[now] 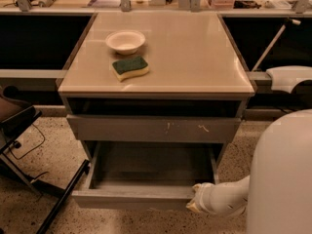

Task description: Open middle drawer

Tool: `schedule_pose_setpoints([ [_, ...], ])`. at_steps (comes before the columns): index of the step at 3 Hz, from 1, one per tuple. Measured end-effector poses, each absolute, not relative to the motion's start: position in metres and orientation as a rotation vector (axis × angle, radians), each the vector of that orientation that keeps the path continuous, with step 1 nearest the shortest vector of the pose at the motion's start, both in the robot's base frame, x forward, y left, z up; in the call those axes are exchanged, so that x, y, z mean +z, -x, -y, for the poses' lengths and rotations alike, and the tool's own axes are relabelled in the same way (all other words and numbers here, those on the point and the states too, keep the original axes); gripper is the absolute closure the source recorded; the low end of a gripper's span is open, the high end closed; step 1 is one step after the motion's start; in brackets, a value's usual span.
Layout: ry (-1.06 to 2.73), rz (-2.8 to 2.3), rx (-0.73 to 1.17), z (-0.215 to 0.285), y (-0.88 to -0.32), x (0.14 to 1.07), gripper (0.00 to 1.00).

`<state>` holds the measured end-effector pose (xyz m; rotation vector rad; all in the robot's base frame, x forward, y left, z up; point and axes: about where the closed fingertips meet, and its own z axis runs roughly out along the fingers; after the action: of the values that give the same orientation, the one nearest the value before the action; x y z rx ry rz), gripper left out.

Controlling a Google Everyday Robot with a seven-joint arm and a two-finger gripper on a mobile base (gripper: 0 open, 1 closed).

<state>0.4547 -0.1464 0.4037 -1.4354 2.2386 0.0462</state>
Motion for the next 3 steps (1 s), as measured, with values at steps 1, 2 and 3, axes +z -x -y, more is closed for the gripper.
schedule_pose_setpoints([
  [1, 1.433, -2.239, 0.046, 0.147, -0.453, 0.404, 1.00],
  [2, 1.410, -2.245, 0.040, 0.149, -0.433, 0.403, 1.00],
  [3, 1.410, -2.245, 0.040, 0.149, -0.433, 0.405, 1.00],
])
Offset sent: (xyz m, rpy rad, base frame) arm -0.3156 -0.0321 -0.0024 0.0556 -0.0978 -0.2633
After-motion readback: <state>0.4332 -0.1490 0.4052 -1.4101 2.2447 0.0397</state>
